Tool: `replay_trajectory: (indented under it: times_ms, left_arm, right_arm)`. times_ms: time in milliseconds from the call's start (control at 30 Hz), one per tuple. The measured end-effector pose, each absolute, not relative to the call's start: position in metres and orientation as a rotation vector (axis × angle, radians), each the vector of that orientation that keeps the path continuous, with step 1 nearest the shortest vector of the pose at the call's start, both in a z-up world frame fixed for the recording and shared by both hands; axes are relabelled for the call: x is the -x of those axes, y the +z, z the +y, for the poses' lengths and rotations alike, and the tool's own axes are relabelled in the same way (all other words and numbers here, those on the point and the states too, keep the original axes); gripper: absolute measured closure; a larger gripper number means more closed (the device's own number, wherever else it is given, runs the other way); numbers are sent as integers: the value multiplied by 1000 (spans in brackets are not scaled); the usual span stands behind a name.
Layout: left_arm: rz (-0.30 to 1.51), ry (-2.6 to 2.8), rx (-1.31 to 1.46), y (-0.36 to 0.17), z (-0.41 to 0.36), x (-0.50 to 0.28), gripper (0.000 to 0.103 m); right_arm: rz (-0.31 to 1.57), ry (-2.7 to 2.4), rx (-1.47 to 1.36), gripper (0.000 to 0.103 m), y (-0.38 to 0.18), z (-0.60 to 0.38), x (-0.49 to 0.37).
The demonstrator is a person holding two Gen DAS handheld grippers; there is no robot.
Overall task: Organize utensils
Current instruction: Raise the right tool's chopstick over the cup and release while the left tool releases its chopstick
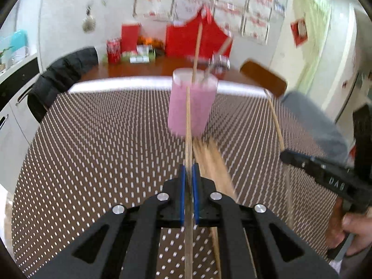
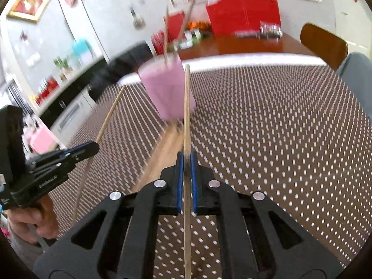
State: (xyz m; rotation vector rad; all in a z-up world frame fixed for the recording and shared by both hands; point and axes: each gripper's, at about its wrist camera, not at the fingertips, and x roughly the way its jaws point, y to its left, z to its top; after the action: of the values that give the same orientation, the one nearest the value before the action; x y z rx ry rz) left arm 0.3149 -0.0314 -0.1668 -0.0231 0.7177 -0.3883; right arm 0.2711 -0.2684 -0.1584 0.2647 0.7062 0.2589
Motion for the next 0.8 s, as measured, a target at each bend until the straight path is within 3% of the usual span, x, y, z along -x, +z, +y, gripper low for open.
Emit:
replay_trajectory:
  times_ms: [567, 800]
  left_arm:
    - [345, -416, 119, -79, -29, -318, 97]
    - [219, -444, 186, -36, -37, -360, 97]
  right_arm:
    - [490, 349, -230, 97, -77, -244, -285]
    - [361, 368, -220, 97, -27, -237, -317]
